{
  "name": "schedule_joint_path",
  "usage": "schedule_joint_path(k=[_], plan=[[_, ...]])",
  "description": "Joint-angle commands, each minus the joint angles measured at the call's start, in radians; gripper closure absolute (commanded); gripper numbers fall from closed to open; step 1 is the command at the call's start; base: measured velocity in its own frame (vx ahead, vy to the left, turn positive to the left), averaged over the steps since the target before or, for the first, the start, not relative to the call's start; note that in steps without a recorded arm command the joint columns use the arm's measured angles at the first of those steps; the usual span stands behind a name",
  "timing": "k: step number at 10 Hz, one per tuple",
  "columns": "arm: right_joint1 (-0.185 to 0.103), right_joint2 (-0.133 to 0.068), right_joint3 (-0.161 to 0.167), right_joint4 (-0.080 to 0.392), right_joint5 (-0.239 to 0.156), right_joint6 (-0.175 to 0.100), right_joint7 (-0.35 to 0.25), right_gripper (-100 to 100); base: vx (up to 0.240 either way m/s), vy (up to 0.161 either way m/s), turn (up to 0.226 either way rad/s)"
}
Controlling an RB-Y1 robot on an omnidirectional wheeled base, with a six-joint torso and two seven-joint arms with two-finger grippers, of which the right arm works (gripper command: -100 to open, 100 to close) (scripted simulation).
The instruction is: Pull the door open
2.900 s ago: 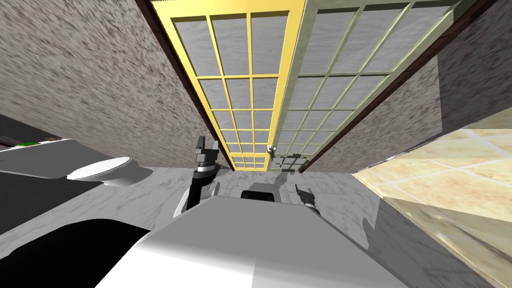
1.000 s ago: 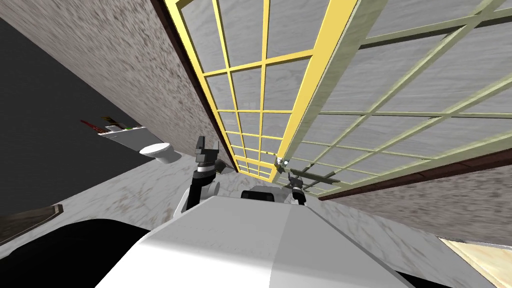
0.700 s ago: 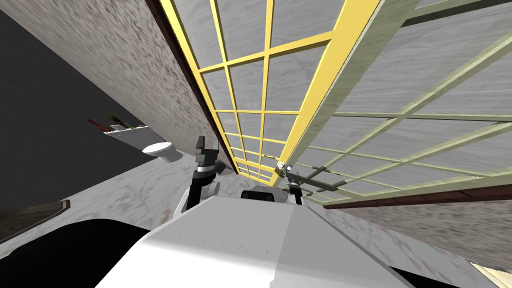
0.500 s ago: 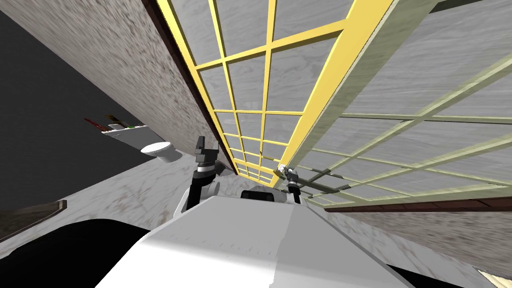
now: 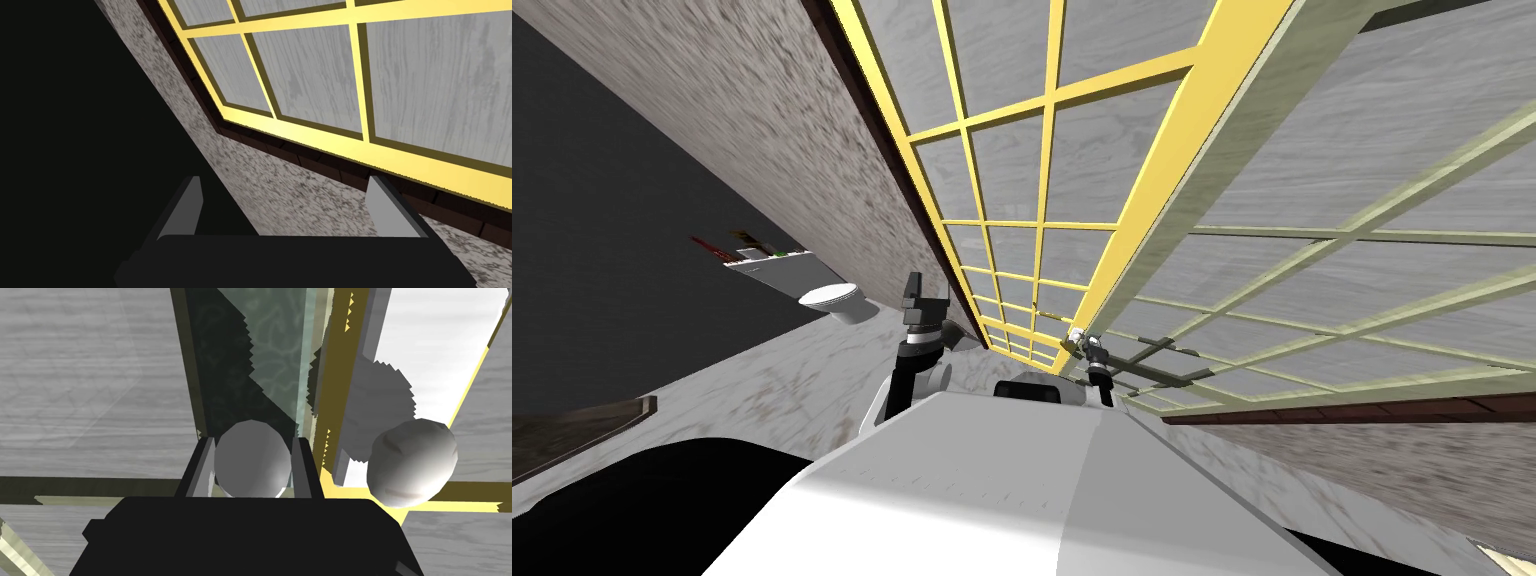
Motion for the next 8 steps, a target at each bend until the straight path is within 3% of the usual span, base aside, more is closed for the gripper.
schedule_joint_path(k=[1, 2, 8], plan=[[0.0, -0.002, -0.001, -0.001, -0.001, 0.0, -0.001, 100, 0.0, 0.0, 0.0], [0.021, -0.01, -0.009, 0.009, -0.002, 0.002, -0.017, 100, -0.085, 0.034, -0.045], [0.06, -0.028, -0.025, 0.026, -0.006, 0.006, -0.049, 100, -0.135, 0.031, -0.048]])
